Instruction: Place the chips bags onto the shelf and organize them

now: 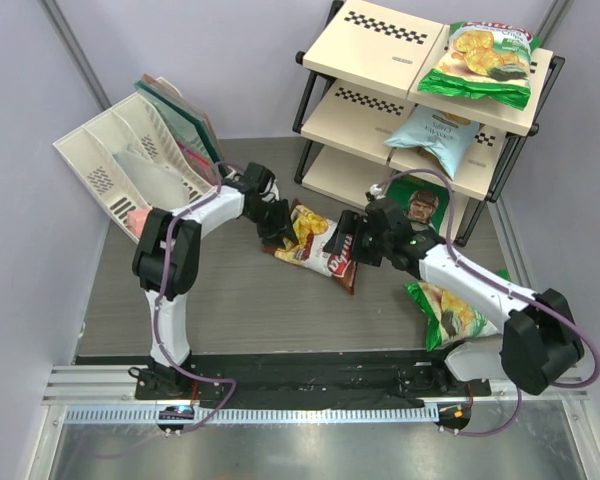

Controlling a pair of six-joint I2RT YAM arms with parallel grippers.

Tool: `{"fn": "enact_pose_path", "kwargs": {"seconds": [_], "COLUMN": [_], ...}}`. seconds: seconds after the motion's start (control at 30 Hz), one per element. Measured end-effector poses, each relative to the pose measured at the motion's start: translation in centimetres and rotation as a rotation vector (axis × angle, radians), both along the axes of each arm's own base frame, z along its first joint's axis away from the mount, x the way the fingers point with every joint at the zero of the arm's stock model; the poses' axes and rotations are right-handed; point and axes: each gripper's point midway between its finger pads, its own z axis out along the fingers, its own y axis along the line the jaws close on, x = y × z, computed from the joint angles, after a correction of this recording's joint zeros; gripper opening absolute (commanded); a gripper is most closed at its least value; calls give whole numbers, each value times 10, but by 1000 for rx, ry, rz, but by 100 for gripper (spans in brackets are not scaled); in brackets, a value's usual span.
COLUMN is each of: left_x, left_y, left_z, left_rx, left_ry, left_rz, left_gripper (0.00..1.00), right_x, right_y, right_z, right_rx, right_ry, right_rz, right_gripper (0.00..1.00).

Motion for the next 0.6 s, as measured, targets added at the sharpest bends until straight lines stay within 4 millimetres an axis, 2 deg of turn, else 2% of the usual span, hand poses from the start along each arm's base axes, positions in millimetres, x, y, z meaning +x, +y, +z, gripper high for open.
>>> {"fn": "enact_pose_path", "kwargs": {"seconds": [0.07,0.17,0.43,0.6], "left_x": [-9,-22,-25,-32], "left_y": [1,3,5,16], "left_z": [-13,-32,-31,-30], "left_rx": [24,60,79,126], "left_ry": [49,124,122,115], "left_rz": [-9,-23,-39,-29], "left_gripper": [44,44,44,44], "right_x": [4,11,17,22], "right_y": [-5,-14,-53,-72], "right_z": [12,17,-6,-3], "right_rx": [12,12,-36,-46], "right_ry": [-36,-52,3,-3], "right_rz": [-20,-53,-144,-188], "right_gripper": [88,88,88,88]}}
